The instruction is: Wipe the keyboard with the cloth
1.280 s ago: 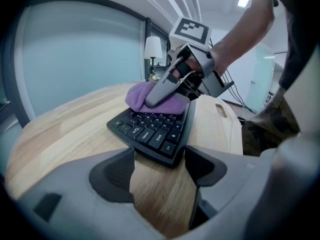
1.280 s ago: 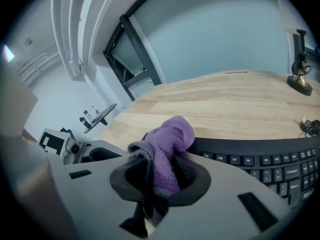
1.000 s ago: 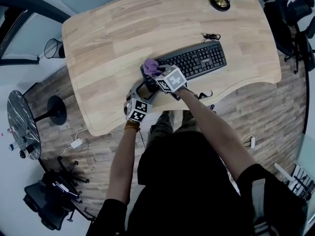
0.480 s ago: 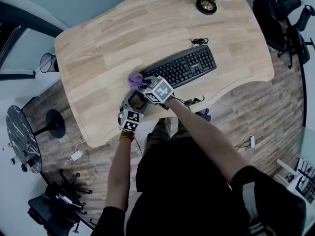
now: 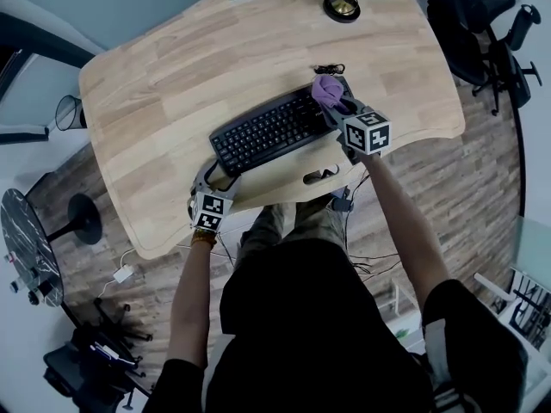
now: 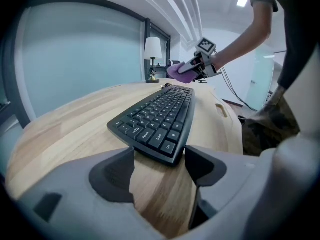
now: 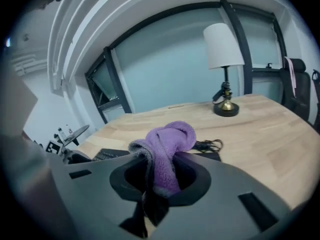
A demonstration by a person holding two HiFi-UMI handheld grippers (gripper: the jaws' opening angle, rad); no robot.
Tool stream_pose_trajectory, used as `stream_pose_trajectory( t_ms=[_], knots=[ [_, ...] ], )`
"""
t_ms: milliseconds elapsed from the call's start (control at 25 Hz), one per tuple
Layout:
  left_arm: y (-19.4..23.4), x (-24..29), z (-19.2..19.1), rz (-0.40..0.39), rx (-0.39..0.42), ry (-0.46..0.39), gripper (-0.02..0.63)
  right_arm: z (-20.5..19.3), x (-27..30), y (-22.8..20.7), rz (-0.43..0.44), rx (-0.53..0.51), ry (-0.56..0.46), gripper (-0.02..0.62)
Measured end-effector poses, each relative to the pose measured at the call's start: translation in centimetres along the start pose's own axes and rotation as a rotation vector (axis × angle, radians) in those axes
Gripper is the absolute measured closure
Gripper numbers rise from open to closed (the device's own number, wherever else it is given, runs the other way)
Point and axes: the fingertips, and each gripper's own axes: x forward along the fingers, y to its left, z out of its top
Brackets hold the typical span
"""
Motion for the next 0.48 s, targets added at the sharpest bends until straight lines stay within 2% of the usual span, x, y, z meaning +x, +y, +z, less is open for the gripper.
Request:
stream_pose_trajectory(
  t_ms=[120, 240, 480],
  knots=[
    [0.2, -0.1, 0.2, 0.000, 0.002, 0.004, 0.278, -1.8, -2.4, -6.0, -0.106, -0.016, 0.053, 0.529],
    [0.3, -0.2, 0.3, -0.001, -0.002, 0.006, 0.278, -3.5, -3.6, -9.9, -0.173, 0.002, 0.097, 0.529],
    [0.4, -0.4, 0.7, -0.003, 0.001, 0.021, 0.278, -4.8, -2.8, -12.0, -0.195, 0.079, 0.109, 0.529]
  ],
)
